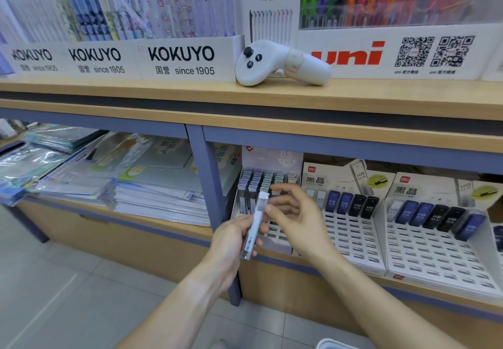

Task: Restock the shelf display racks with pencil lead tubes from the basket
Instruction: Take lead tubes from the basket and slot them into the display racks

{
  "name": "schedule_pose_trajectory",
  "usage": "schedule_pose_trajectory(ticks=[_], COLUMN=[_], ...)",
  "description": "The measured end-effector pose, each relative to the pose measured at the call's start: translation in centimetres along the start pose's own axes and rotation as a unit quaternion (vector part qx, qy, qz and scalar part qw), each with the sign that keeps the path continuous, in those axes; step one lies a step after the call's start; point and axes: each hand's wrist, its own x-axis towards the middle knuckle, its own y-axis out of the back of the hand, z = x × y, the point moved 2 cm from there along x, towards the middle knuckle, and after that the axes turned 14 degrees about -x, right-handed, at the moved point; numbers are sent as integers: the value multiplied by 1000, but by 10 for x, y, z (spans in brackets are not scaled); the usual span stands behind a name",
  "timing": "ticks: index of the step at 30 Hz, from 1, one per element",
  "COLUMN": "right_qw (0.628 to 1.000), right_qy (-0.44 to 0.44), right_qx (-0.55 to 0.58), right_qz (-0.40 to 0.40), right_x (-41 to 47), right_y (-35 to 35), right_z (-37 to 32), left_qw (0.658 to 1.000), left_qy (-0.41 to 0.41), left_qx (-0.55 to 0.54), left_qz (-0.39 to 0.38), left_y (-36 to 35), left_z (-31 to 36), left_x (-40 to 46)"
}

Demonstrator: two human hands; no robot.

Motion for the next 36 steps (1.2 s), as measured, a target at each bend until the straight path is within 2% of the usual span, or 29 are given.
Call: schedule_pose_trajectory(ticks=[2, 5, 9, 13, 20, 23, 29, 36], right_qw=[999, 998, 992, 986, 986, 987, 986, 982], right_qy=[-14, -26, -19, 9, 42, 36, 45, 101], right_qx=[50, 62, 66, 24, -50, -62, -74, -110], right_qz=[-3, 19, 102, 162, 151, 146, 140, 112], right_x=[-3, -1, 4, 7, 6, 6, 8, 6], right_y=[4, 12, 26, 36, 30, 27, 28, 22], right_z=[0, 1, 3, 7, 17, 21, 24, 16], left_qw=[999, 998, 987, 960, 892, 880, 880, 880], left_qy=[4, -6, -68, -126, -170, -170, -148, -142], left_qx=[24, 55, 148, 249, 420, 444, 451, 451], left_qz=[-22, -40, 6, 28, -10, -24, -35, -43], left_y=[-4, -7, 0, 8, 6, 7, 7, 8], left_z=[-1, -2, -7, -7, -10, -13, -17, -19], left_x=[-2, -2, 8, 10, 8, 10, 14, 16])
